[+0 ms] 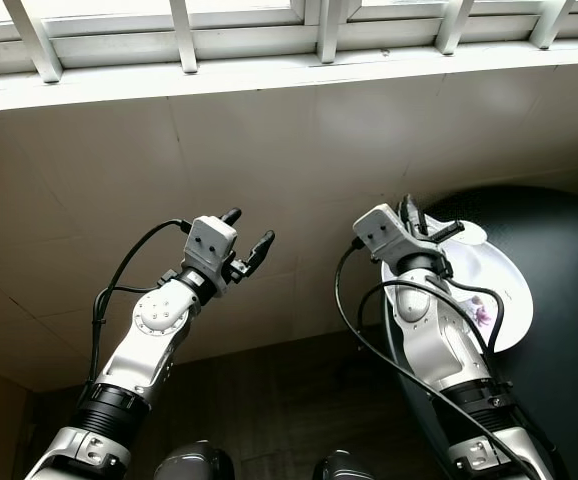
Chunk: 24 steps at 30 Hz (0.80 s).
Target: Kitchen organization
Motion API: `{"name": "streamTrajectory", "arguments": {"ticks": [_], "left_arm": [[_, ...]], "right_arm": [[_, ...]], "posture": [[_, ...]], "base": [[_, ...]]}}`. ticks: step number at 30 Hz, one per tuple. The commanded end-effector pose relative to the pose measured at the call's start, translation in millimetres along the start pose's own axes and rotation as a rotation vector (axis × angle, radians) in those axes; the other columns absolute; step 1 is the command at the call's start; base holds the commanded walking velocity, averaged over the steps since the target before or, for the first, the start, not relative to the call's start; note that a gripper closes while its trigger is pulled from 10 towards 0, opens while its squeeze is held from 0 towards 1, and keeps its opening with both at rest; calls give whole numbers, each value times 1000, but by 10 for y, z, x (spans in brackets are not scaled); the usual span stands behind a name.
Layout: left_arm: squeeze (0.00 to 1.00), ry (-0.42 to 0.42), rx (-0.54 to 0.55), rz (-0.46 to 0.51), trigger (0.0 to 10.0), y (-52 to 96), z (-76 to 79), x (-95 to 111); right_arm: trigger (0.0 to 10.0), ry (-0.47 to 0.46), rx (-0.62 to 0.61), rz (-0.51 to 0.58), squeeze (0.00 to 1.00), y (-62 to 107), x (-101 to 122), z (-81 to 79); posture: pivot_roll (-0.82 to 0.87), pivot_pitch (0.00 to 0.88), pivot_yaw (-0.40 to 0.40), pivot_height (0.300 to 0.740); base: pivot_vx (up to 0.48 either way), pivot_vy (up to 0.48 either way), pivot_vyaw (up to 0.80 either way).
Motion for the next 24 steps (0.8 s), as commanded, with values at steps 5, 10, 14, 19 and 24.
{"name": "streamTrajectory", "arguments": {"ticks": [5, 10, 14, 19, 24], "left_arm": [[0, -8, -6, -11, 10000, -9, 27, -26], [0, -7, -6, -10, 10000, -6, 32, -30], [0, -8, -7, -11, 10000, -6, 34, -31], [0, -7, -7, -11, 10000, -5, 36, -35], [0, -5, -8, -11, 10000, -5, 37, -33]], "right_arm": [[10000, -27, -29, 60, 0, -14, 158, 76], [10000, -44, -25, 35, 0, -19, 99, 60], [10000, -55, -30, 37, 0, -21, 103, 71], [10000, -30, -55, 102, 0, -18, 229, 130], [10000, -55, -54, 94, 0, -22, 219, 131]], "posture": [[139, 0, -64, 740], [139, 0, -66, 740], [139, 0, -66, 740], [137, 0, -65, 740], [140, 0, -66, 740]], "base": [[0, 0, 0], [0, 0, 0], [0, 0, 0], [0, 0, 0], [0, 0, 0]]}}
Point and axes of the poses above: a point about 5 cm out from each wrist's last joint towards the gripper, its own y axis pointing back from the gripper into the wrist, its own x axis along the axis of the wrist's last joint, z = x × y, the point moved 6 cm from there along -y, pointing out of the wrist towards the gripper, and after that the axes turned 1 degree about y, right-handed, at the moved point
